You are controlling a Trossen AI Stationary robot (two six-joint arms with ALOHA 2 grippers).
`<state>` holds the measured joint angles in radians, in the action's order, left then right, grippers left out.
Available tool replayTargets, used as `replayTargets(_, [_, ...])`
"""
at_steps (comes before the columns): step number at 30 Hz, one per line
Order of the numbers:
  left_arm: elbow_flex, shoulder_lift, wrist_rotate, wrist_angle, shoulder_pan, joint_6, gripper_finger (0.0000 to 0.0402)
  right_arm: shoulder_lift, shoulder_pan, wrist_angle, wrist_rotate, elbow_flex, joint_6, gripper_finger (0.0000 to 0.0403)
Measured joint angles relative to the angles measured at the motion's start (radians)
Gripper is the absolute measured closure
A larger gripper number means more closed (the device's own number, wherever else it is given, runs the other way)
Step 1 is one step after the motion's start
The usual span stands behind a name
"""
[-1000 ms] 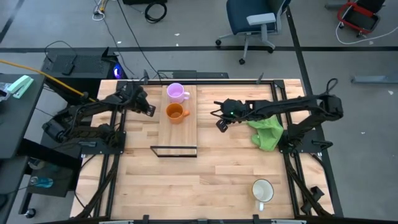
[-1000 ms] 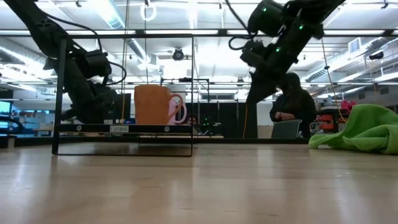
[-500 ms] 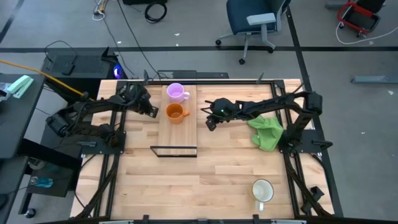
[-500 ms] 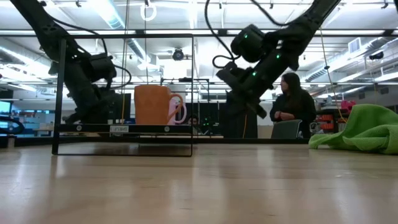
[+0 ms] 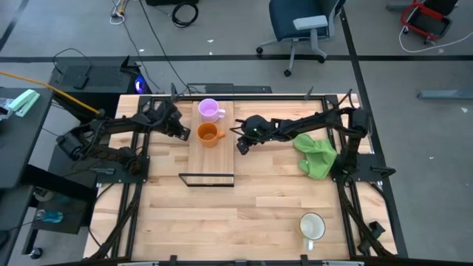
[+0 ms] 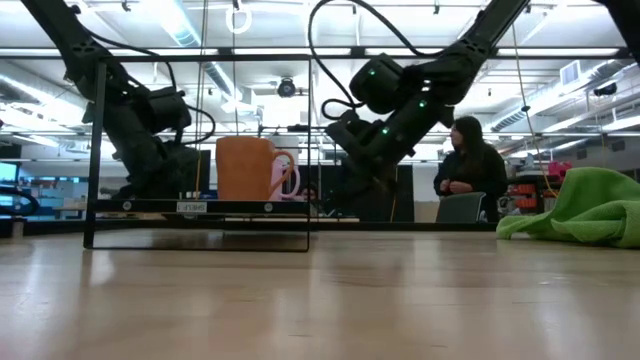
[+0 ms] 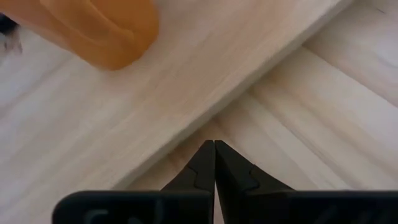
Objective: Stack small to large cups/mugs on shelf
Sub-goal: Move the shelf to the center of the table
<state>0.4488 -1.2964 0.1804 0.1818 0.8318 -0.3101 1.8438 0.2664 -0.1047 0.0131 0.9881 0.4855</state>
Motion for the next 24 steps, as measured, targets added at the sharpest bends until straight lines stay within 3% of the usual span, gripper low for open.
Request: replayTargets(24, [0.0,0.0,0.0,-0.052,-0.101,-0.05,0.0375,0.054,-0.008,-0.052,0.033,0.013,0.009,0.04])
